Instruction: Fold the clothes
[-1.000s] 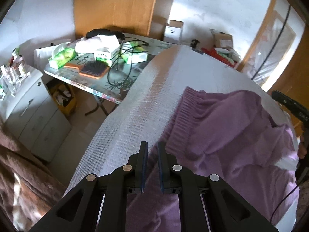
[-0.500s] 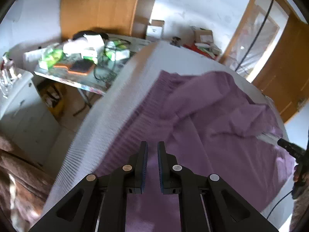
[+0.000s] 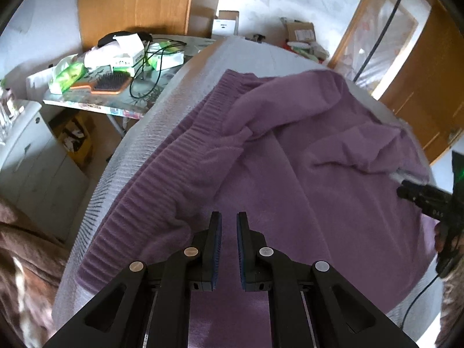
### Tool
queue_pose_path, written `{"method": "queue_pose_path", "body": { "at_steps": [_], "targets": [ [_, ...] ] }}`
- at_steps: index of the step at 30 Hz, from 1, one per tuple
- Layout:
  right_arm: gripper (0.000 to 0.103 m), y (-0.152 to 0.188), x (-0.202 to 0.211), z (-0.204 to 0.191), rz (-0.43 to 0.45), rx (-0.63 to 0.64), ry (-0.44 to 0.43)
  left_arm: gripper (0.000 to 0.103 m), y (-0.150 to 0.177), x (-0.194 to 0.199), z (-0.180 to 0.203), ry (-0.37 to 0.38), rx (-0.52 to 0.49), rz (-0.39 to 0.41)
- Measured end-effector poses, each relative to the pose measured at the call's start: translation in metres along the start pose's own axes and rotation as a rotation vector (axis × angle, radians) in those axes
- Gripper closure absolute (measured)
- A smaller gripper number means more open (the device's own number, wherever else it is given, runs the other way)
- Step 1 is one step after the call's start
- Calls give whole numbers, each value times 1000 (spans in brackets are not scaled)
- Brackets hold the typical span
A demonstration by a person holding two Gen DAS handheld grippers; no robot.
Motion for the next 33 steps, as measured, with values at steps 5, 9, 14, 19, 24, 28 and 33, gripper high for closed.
{"method": "queue_pose_path", "body": {
  "at_steps": [5,9,14,19,24,28,33],
  "targets": [
    [64,9,4,0,-2,23,-20,93,1,-6,-13,-12,43,-16],
    [92,16,10,2,0,27,4,93,1,-6,-12,-14,47,-17],
    [95,22,22,4,22,10,-17,93,1,-7,-11,-21,45,-17],
    [96,29,26,11,6,-26,-1,93,4,-5,-7,-14,58,-22],
    [96,43,35,24,-8,-56,30,93,12,-4,3,12,49,-35],
    [96,56,43,35,-17,-83,62,93,20,-2,15,49,38,-46],
    [96,67,52,51,-41,-120,106,93,30,-1,27,104,28,-51]
  ]
}}
Point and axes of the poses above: each gripper's, at about its wrist camera, not at the fingertips, and x roughly against the way its jaws point, z to its right, y to its underside, the point moved 3 cm from there along -x, roughly the way its jaws point, and after that the axes turned 4 degrees about y, right-handed, at the moved point
